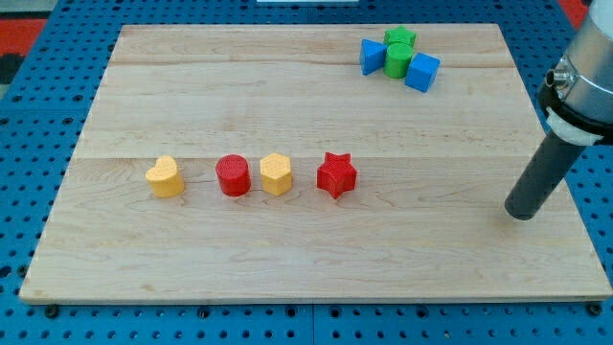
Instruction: Move your arm to the top right of cube
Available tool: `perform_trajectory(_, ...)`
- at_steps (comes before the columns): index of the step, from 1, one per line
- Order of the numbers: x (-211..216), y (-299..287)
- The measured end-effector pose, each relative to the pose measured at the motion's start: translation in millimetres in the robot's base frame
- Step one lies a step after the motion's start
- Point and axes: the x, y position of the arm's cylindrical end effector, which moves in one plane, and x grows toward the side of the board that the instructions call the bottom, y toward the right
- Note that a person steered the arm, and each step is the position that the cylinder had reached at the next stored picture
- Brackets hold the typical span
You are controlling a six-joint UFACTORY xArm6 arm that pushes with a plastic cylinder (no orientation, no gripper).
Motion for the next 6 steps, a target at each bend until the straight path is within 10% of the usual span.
perform_trajectory(2, -9.1, 4.5)
perform_trajectory(6, -243.0, 17.2)
